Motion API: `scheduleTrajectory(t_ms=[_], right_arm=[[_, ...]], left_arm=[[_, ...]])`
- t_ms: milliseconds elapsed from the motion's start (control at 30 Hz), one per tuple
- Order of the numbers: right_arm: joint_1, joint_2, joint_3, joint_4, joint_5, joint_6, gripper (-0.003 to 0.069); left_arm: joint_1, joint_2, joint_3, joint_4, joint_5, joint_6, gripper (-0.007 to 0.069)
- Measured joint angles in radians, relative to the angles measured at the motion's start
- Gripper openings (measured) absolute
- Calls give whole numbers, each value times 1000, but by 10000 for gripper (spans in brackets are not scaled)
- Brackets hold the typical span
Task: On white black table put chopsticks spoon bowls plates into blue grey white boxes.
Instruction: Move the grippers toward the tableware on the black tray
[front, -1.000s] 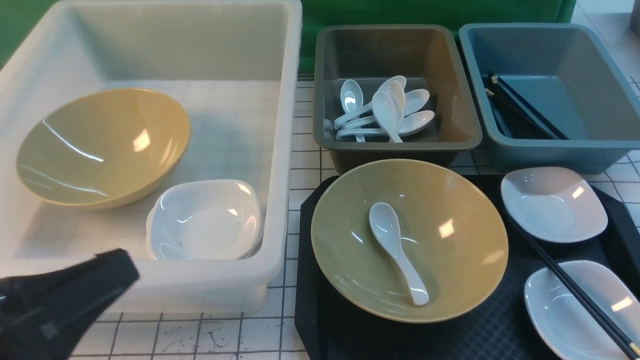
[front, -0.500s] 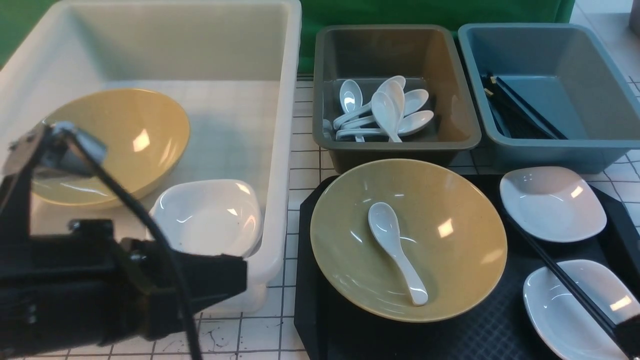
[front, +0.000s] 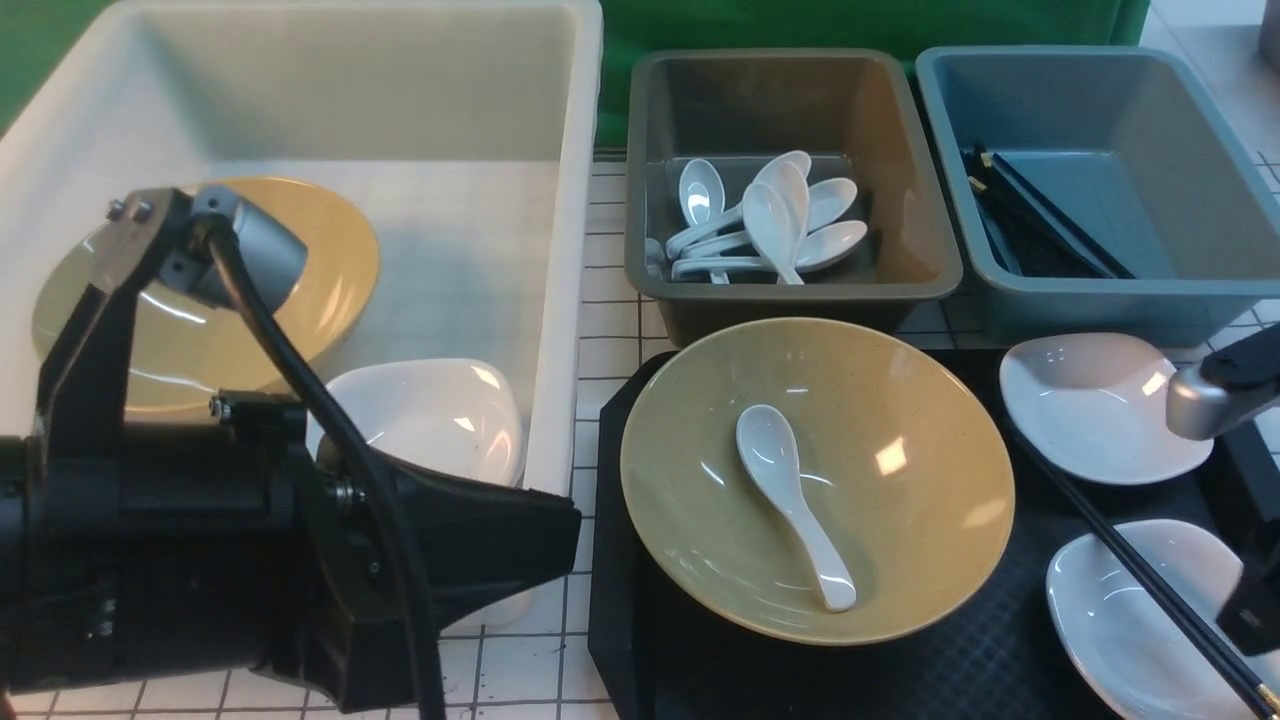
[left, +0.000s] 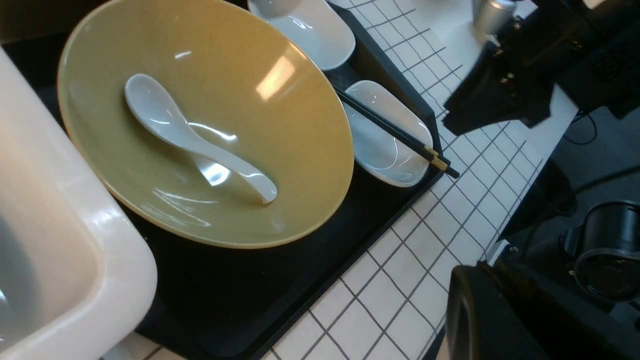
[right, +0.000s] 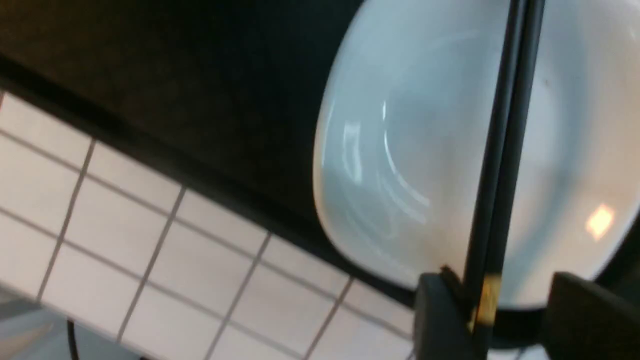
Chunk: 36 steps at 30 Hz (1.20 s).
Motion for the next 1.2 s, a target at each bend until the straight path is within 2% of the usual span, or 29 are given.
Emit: scheduleTrajectory(t_ms=[167,267,433,567,733,767,800,900,1200], right_arm=[[-6,109,0,17,-49,-21,460],[-6,154,0,19,-60,-28,495],[-6,223,0,21,-95,-45,500],[-6,277,0,21,-119,-53,459],[-6,299,0,20,-115,-61,320],[-6,299,0,20,-115,-62,313],[-6,299,0,20,-102,-76,246],[-6,299,0,20,-70,-93,144],[-6,128,0,17,64,-98,137]], left_arm=[[0,0,0,0,-7,9,0],[0,0,0,0,-10,9,0],[0,0,0,-1,-12,18,0],[0,0,0,-2,-14,30,0],[0,0,0,-23,-18,31,0],[0,0,0,-24,-18,31,0],[0,0,0,-25,-18,32,0],[0,0,0,-27,-19,33,0],[0,0,0,-27,-19,47,0]])
